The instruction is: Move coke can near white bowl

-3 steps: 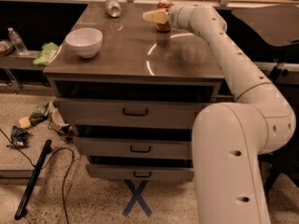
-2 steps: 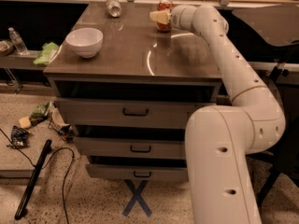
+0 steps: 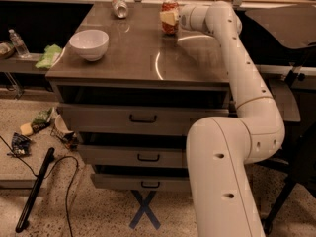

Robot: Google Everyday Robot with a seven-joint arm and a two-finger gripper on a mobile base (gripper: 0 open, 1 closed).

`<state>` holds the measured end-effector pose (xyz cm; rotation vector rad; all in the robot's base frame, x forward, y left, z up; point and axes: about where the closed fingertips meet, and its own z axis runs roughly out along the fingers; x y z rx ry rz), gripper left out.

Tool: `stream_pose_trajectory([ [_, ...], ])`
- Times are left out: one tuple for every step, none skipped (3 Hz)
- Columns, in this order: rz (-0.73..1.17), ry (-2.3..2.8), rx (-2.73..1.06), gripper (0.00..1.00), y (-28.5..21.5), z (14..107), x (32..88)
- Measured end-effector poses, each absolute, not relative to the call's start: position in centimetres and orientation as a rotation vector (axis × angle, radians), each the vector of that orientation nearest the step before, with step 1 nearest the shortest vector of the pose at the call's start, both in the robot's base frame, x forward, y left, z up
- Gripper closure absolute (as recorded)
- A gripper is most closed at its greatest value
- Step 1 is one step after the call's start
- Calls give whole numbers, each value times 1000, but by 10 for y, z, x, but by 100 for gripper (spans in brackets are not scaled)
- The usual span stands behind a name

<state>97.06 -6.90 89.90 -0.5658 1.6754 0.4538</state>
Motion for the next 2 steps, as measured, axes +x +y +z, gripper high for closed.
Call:
stream_pose_trajectory([
  [511,1637,-725,100,-55,925,935],
  [626,1605,-799,100,-27,933,905],
])
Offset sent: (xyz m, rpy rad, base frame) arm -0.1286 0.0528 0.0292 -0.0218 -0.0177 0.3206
